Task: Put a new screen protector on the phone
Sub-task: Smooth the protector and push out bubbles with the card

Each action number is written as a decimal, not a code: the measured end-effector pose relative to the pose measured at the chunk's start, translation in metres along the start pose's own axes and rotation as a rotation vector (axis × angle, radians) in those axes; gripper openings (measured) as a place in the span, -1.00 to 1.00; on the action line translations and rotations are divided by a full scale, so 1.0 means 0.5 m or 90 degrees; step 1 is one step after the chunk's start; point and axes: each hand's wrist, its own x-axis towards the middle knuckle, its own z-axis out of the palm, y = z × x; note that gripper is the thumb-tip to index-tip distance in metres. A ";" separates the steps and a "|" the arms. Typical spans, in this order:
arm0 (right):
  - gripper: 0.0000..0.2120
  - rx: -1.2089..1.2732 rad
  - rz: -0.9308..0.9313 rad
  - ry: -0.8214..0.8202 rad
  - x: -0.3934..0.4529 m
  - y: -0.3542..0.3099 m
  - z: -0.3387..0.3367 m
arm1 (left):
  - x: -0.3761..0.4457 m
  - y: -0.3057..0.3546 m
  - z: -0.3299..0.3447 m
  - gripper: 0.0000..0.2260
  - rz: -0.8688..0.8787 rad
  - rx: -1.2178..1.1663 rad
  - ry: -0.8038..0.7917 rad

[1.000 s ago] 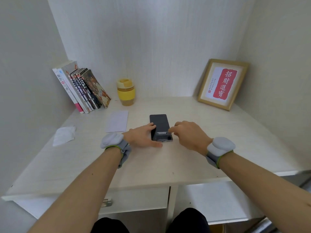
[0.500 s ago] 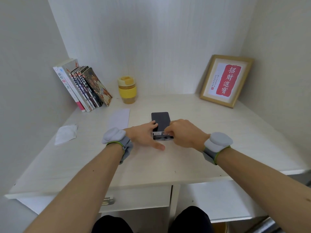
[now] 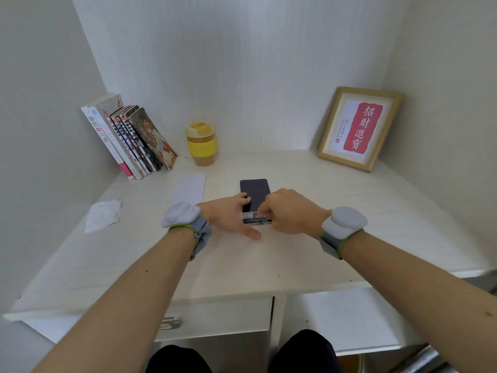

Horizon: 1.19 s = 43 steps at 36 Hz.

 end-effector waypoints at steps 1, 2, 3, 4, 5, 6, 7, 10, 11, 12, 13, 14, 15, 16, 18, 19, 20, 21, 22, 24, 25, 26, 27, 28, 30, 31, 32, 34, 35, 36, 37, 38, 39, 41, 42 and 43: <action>-0.70 0.001 0.003 0.006 0.001 0.001 0.001 | 0.000 0.001 0.000 -0.03 0.000 0.000 0.000; -0.72 -0.002 0.007 0.014 0.002 0.001 0.003 | 0.001 0.000 0.000 -0.03 -0.001 -0.004 -0.001; -0.73 -0.005 0.009 0.022 0.002 0.001 0.005 | 0.001 -0.001 0.000 -0.03 -0.002 -0.009 -0.003; -0.74 -0.009 0.010 0.026 0.003 0.001 0.007 | 0.002 -0.003 0.001 -0.03 -0.004 -0.013 -0.005; -0.74 -0.012 0.008 0.028 0.003 0.001 0.008 | 0.001 -0.005 0.001 -0.02 -0.004 -0.018 -0.006; -0.74 -0.013 0.005 0.025 0.003 0.001 0.008 | 0.002 -0.008 0.001 -0.02 -0.004 -0.022 -0.006; -0.73 -0.014 0.002 0.020 0.003 0.001 0.006 | 0.002 -0.009 0.001 -0.02 -0.004 -0.023 -0.005; -0.70 -0.011 0.009 0.013 0.001 0.012 -0.004 | 0.006 -0.010 0.000 -0.04 -0.003 -0.015 -0.007; -0.69 -0.009 0.015 0.016 -0.001 0.018 -0.007 | 0.006 -0.010 -0.001 -0.05 -0.003 -0.015 -0.009; -0.68 -0.009 0.021 0.020 -0.002 0.025 -0.008 | 0.008 -0.011 -0.001 -0.06 -0.004 -0.020 -0.009; -0.66 -0.009 0.026 0.024 -0.003 0.031 -0.008 | 0.009 -0.013 -0.002 -0.07 -0.006 -0.033 -0.012; -0.65 -0.008 0.032 0.024 -0.005 0.035 -0.006 | 0.011 -0.016 -0.001 -0.09 -0.010 -0.053 -0.017; -0.64 -0.006 0.034 0.023 -0.006 0.039 -0.006 | 0.013 -0.019 -0.002 -0.12 -0.014 -0.074 -0.017; -0.64 -0.004 0.036 0.020 -0.007 0.041 -0.005 | 0.016 -0.021 -0.003 -0.15 -0.017 -0.090 -0.016; -0.64 0.003 0.031 0.007 -0.007 0.041 -0.005 | 0.018 -0.023 -0.005 -0.23 -0.019 -0.111 -0.015; -0.63 0.004 0.024 -0.002 -0.008 0.040 -0.006 | 0.019 -0.023 -0.005 -0.27 -0.018 -0.128 -0.012; -0.62 0.004 0.017 -0.010 -0.007 0.038 -0.008 | 0.021 -0.026 -0.005 -0.32 -0.016 -0.155 -0.006; -0.61 0.005 0.011 -0.017 -0.008 0.036 -0.009 | 0.022 -0.027 -0.005 -0.38 -0.017 -0.191 0.002; -0.60 0.007 0.009 -0.022 -0.008 0.036 -0.011 | 0.025 -0.028 -0.004 -0.44 -0.021 -0.226 0.013; -0.60 0.014 0.008 -0.032 -0.008 0.033 -0.015 | 0.028 -0.032 -0.001 -0.54 -0.026 -0.259 0.050; -0.60 0.016 0.007 -0.034 -0.008 0.032 -0.017 | 0.031 -0.032 0.002 -0.61 -0.022 -0.251 0.071; -0.60 0.017 0.008 -0.035 -0.007 0.030 -0.019 | 0.036 -0.034 0.005 -0.68 -0.019 -0.229 0.091; -0.61 0.019 0.010 -0.033 -0.005 0.028 -0.020 | 0.041 -0.033 0.009 -0.73 -0.013 -0.205 0.115; -0.61 0.024 0.015 -0.029 -0.005 0.027 -0.021 | 0.046 -0.033 0.014 -0.74 -0.009 -0.189 0.137; -0.63 0.042 0.030 -0.013 -0.002 0.026 -0.022 | 0.051 -0.032 0.020 -0.72 -0.009 -0.180 0.169; -0.64 0.047 0.037 -0.005 -0.001 0.026 -0.021 | 0.053 -0.032 0.021 -0.72 -0.007 -0.179 0.186; -0.64 0.048 0.041 0.000 0.000 0.026 -0.020 | 0.055 -0.033 0.023 -0.73 -0.008 -0.182 0.197; -0.65 0.041 0.047 -0.002 0.000 0.027 -0.017 | 0.061 -0.037 0.025 -0.75 -0.007 -0.185 0.216; -0.65 0.036 0.047 -0.005 0.000 0.026 -0.017 | 0.060 -0.039 0.024 -0.76 -0.005 -0.184 0.227; -0.63 0.035 0.046 -0.008 0.000 0.028 -0.015 | 0.063 -0.039 0.025 -0.77 -0.004 -0.186 0.235; -0.62 0.036 0.045 -0.013 0.000 0.029 -0.014 | 0.065 -0.040 0.026 -0.79 -0.002 -0.192 0.246; -0.61 0.039 0.042 -0.018 0.000 0.029 -0.014 | 0.068 -0.039 0.027 -0.82 -0.006 -0.202 0.254; -0.60 0.041 0.037 -0.025 0.000 0.029 -0.016 | 0.070 -0.039 0.028 -0.84 -0.009 -0.211 0.264; -0.61 0.048 0.034 -0.042 0.000 0.029 -0.022 | 0.076 -0.038 0.032 -0.86 -0.015 -0.213 0.284; -0.61 0.052 0.032 -0.047 0.000 0.028 -0.026 | 0.079 -0.037 0.034 -0.84 -0.018 -0.208 0.290; -0.62 0.053 0.029 -0.046 -0.001 0.028 -0.029 | 0.081 -0.036 0.037 -0.81 -0.016 -0.203 0.296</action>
